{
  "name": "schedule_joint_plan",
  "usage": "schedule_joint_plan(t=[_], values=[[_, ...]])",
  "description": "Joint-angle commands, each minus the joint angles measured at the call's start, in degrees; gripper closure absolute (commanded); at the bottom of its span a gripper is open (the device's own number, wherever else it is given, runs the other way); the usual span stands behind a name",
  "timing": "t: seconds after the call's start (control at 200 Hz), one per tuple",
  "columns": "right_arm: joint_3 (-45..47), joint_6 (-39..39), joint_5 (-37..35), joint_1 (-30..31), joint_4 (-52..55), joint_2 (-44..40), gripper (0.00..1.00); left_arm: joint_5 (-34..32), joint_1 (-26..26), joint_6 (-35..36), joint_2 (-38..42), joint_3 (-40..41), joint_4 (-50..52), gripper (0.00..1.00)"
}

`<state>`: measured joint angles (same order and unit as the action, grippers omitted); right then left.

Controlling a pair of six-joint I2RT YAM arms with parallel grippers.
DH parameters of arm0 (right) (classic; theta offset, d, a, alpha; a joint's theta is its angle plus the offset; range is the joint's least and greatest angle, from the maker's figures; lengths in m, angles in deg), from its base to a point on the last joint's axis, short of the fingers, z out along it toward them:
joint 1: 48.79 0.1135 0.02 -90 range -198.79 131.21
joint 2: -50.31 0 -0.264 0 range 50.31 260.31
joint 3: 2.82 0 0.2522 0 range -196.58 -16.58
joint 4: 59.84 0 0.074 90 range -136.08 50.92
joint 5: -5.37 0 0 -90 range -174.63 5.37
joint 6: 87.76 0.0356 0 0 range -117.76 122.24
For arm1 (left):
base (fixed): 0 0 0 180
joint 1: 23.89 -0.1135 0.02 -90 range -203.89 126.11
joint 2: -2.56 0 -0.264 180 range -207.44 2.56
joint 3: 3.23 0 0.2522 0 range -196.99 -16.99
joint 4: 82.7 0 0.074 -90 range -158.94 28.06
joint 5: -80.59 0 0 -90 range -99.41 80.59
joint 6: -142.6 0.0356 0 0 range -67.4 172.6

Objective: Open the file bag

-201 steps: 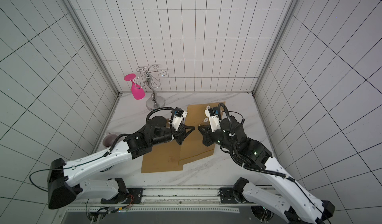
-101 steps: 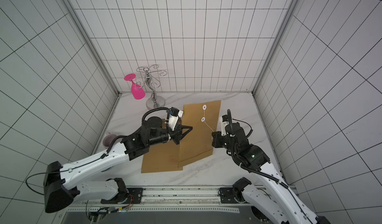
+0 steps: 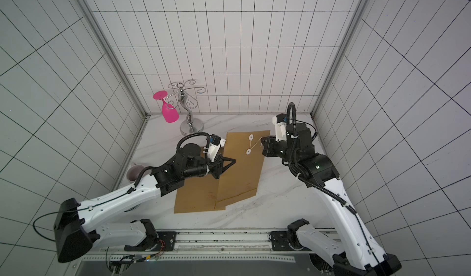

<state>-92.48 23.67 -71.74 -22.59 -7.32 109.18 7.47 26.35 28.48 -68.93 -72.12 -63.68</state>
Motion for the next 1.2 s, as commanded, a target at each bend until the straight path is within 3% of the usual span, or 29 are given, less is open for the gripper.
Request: schedule_joint_plan(t=[0.0, 0.215, 0.395, 0.555, 0.79, 1.194], values=[[-4.5, -2.0, 1.3, 5.1, 1.8, 1.0, 1.0, 1.7, -0.1, -1.4, -0.7, 0.1, -2.7, 1.0], [1.1, 2.8, 3.6, 11.7, -4.9, -0.6, 1.0, 0.7, -0.1, -3.1, -0.9, 0.7, -5.1, 1.0], [17.0, 10.1, 3.8, 13.8, -12.8, -4.9, 1.0, -0.2, -0.1, -3.7, -1.0, 1.0, -6.0, 1.0], [28.8, 13.1, -0.3, 13.4, -14.4, -9.3, 1.0, -0.9, 0.0, -3.7, -1.0, 1.3, -6.2, 1.0], [36.0, 14.0, -0.3, 5.3, -12.3, -10.8, 1.0, -1.7, -0.1, -3.6, -1.0, 2.9, -6.1, 1.0], [35.8, 11.4, 0.2, -9.3, -9.6, -4.6, 1.0, -2.4, -0.1, -3.5, -0.1, 4.0, -6.1, 1.0]])
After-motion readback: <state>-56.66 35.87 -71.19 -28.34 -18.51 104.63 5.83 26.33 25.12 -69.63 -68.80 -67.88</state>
